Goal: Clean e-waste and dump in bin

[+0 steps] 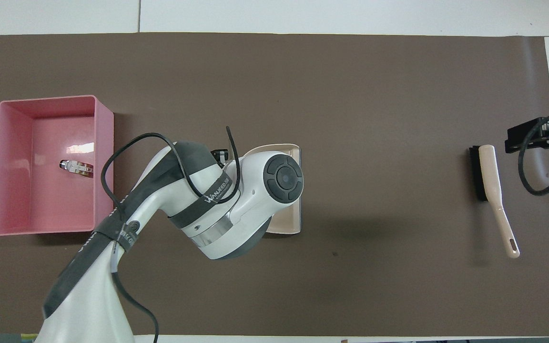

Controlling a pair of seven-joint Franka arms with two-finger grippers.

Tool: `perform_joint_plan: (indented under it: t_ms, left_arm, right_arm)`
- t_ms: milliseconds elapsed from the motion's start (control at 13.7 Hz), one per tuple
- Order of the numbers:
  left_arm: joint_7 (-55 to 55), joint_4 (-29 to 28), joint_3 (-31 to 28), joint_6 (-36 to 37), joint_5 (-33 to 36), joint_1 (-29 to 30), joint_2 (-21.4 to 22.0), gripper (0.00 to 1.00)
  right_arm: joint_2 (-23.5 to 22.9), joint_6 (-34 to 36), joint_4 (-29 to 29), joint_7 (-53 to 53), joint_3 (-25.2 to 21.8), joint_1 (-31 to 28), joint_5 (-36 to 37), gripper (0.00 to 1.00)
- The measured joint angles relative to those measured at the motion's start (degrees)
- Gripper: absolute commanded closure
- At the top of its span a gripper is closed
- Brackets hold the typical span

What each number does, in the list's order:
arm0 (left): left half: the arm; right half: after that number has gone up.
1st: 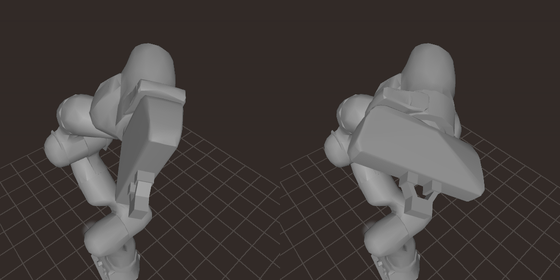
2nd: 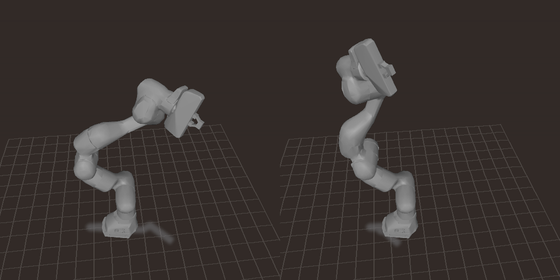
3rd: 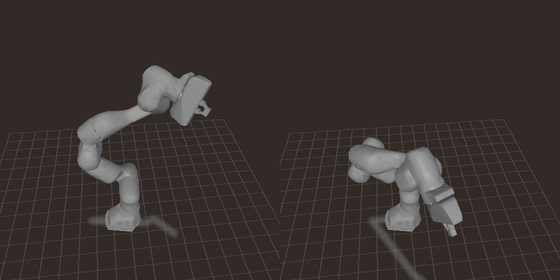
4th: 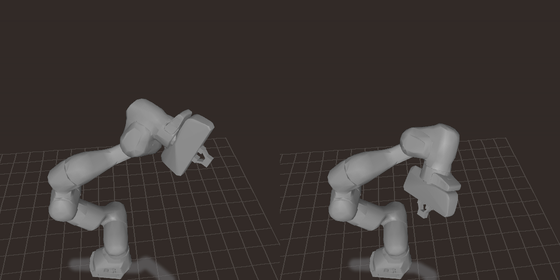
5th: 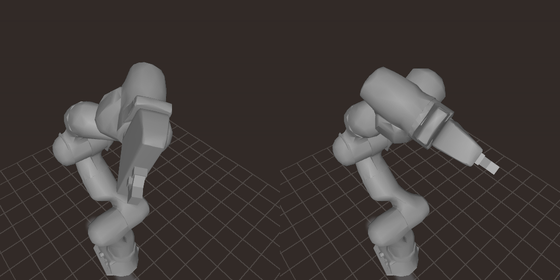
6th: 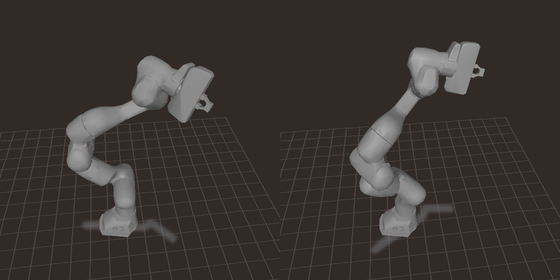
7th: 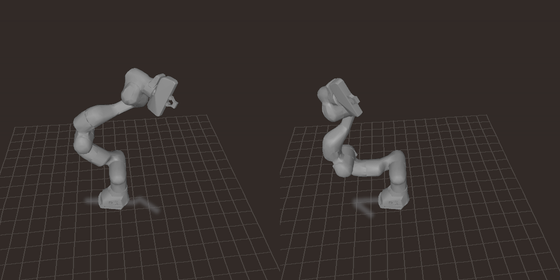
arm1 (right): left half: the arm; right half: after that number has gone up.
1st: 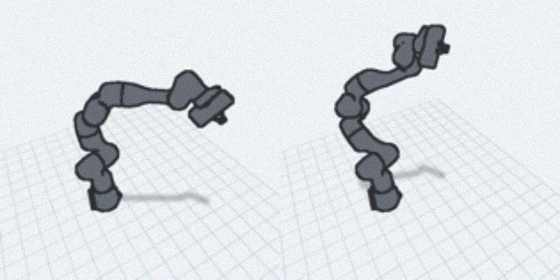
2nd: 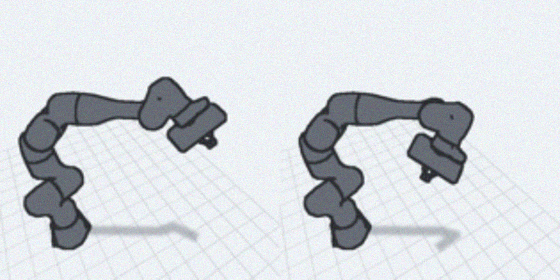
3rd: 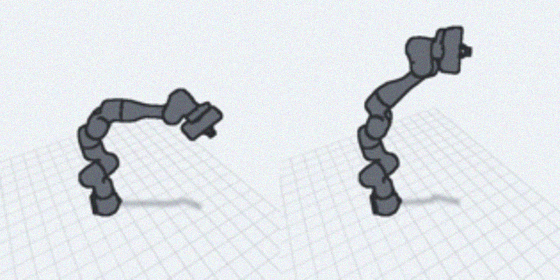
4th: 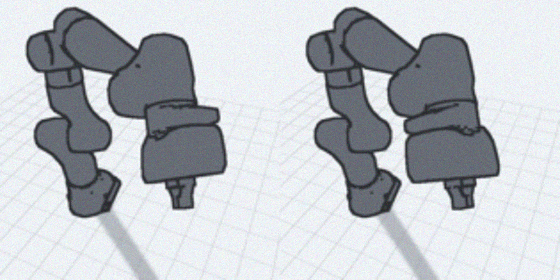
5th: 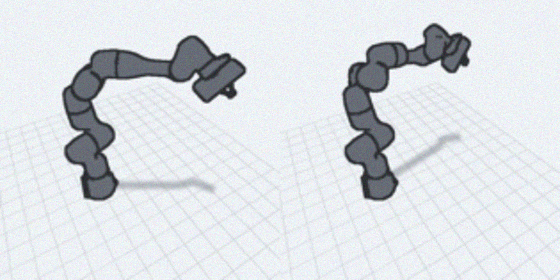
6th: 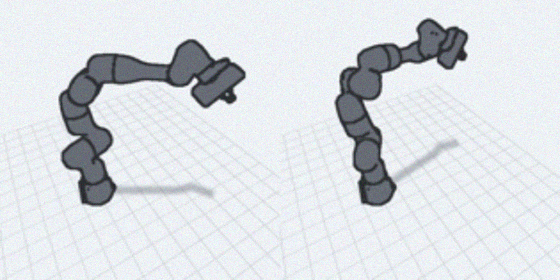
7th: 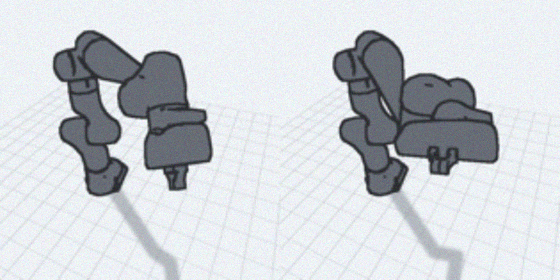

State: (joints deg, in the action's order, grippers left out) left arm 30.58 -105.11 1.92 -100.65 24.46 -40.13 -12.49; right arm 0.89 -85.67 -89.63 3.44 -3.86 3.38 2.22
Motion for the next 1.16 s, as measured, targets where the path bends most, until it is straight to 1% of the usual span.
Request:
perform_joint_plan:
  t_ms: [146,437,582,728,874,946,1165]
  left_arm:
    - [-4.49,-1.99,-0.25,2.41,-0.07,1.87,3.09,0.00]
    - [-10.76,-2.60,-0.67,3.54,-2.73,9.01,6.02,0.00]
    - [-17.67,-2.56,-0.85,3.47,-6.34,13.62,7.18,0.00]
    - [-22.81,-2.30,-1.02,3.05,-12.04,19.72,8.69,0.00]
    - [-23.95,-1.26,-1.21,2.81,-18.38,26.17,10.23,0.00]
    - [-24.52,-0.49,-1.27,2.80,-20.09,29.01,10.92,0.00]
    - [-26.05,2.37,-1.37,2.77,-23.32,35.11,12.82,0.00]
  right_arm:
    - [0.00,0.00,0.00,0.00,0.00,0.00,0.00,0.00]
    - [0.00,0.00,0.00,0.00,0.00,0.00,0.00,0.00]
    - [0.00,0.00,0.00,0.00,0.00,0.00,0.00,0.00]
    - [0.00,0.00,0.00,0.00,0.00,0.00,0.00,0.00]
    - [0.00,0.00,0.00,0.00,0.01,0.02,0.00,0.00]
    - [0.00,0.00,0.00,0.00,0.03,0.04,0.00,0.00]
    - [0.00,0.00,0.00,0.00,0.08,0.13,-0.01,0.00]
